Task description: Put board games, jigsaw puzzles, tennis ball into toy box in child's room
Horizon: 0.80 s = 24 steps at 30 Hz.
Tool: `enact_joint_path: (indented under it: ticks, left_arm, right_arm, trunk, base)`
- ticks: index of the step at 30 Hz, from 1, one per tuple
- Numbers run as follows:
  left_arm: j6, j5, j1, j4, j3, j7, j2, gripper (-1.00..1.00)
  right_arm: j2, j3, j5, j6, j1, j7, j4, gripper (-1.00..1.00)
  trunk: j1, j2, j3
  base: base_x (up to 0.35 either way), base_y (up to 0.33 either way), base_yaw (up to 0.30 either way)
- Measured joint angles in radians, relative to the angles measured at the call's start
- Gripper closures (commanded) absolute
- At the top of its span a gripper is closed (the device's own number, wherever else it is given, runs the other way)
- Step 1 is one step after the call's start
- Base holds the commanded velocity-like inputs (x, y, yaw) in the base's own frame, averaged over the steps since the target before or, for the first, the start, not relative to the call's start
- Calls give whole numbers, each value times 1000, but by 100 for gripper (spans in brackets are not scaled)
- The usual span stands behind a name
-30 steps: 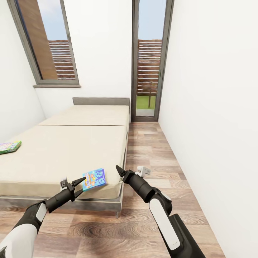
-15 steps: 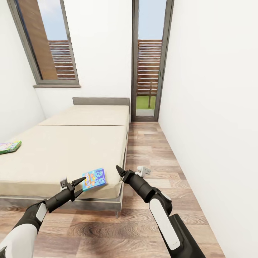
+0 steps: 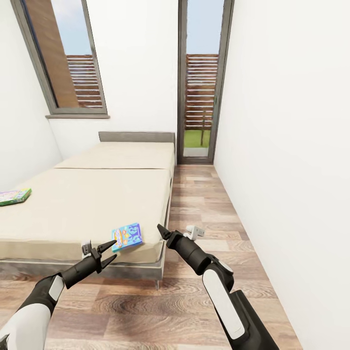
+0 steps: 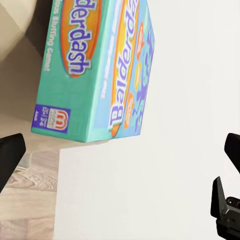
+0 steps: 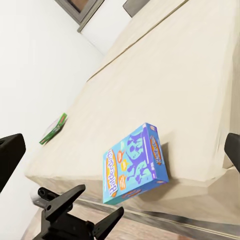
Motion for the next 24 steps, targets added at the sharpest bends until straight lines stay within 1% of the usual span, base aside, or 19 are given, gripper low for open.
enact_joint_path:
  ticks: [10,17,24]
  left_arm:
    - [0,0,0,0,0,0,0,-100]
    - [0,0,0,0,0,0,0,-100]
    - [0,0,0,0,0,0,0,-100]
  right_arm:
    - [1,0,0,0,0,0,0,-100]
    - [1,0,0,0,0,0,0,-100]
    - [1,0,0,0,0,0,0,-100]
  trunk:
    - [0,0,0]
    - [0,0,0]
    - [0,0,0]
  base:
    - [-1,-1,0]
    - [79,0,0]
    - [23,0,0]
